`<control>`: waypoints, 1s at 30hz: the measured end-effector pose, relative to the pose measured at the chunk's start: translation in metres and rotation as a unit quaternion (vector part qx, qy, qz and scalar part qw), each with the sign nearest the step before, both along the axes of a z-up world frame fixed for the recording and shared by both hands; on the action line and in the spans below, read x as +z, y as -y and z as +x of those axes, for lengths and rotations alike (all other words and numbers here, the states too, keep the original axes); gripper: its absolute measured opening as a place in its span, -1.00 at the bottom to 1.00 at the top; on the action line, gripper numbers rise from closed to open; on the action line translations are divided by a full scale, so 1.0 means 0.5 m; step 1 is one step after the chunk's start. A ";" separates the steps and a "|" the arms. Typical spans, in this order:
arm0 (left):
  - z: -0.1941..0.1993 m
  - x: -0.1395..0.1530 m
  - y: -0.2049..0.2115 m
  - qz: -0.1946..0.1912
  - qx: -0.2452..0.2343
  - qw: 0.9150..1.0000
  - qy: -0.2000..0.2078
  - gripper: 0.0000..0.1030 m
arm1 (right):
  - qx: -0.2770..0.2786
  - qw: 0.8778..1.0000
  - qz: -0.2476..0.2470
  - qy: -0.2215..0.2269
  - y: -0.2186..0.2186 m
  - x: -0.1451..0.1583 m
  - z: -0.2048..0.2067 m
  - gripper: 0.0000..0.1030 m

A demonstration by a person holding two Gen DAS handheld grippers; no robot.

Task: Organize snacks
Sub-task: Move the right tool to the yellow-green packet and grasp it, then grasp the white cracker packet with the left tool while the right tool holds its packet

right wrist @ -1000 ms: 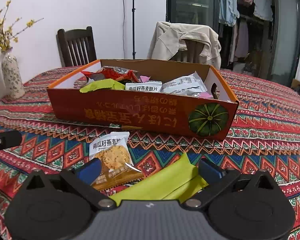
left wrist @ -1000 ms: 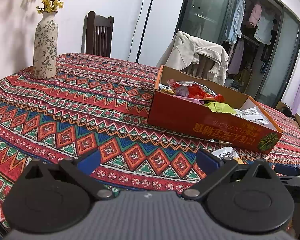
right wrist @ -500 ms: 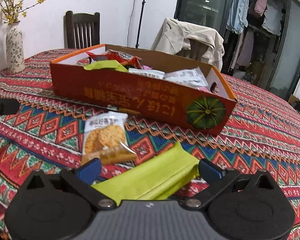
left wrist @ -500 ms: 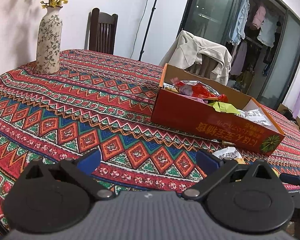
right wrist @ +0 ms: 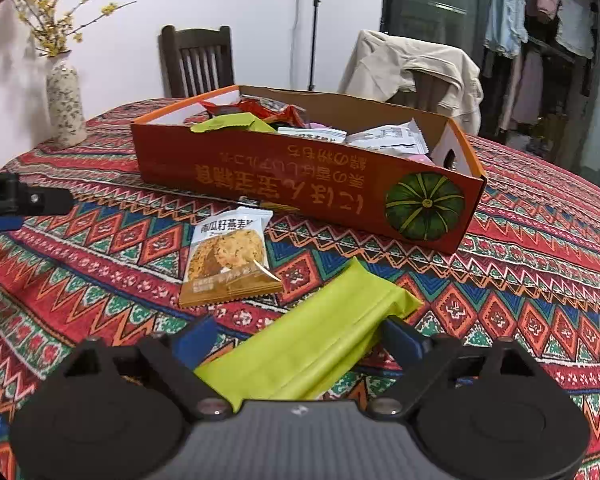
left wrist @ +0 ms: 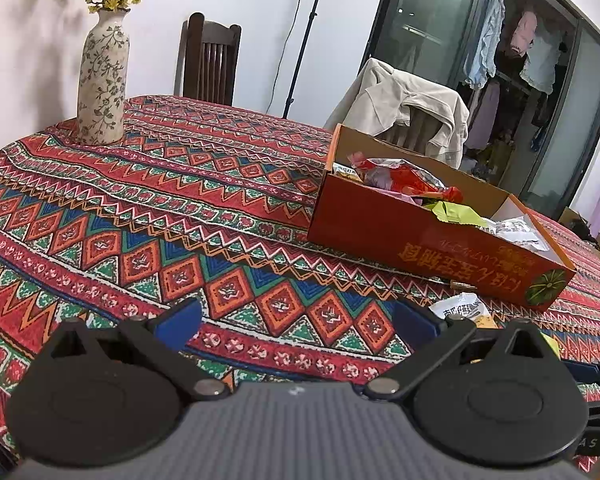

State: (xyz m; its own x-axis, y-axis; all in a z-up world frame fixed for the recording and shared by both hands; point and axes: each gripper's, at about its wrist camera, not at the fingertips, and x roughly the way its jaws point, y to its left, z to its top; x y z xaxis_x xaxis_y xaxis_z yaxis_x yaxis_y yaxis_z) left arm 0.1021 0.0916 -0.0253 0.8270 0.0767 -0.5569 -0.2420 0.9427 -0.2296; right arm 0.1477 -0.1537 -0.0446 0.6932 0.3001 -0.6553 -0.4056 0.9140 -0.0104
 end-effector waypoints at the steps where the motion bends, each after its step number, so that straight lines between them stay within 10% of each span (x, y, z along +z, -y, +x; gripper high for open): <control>1: 0.000 0.000 0.000 0.000 0.000 1.000 0.000 1.00 | 0.002 1.000 0.004 0.000 0.004 0.001 0.000 0.54; 9: 0.003 -0.003 -0.001 -0.003 0.000 1.000 -0.004 1.00 | 0.005 1.000 0.012 0.002 0.011 0.004 0.002 0.27; 13: 0.003 -0.004 -0.003 -0.004 0.002 1.000 -0.005 1.00 | 0.017 1.000 0.010 0.004 0.010 0.009 -0.001 -0.22; 30: 0.025 0.032 0.080 0.019 -0.019 0.999 -0.024 1.00 | -0.001 0.997 0.043 0.057 0.081 0.043 0.014 -0.31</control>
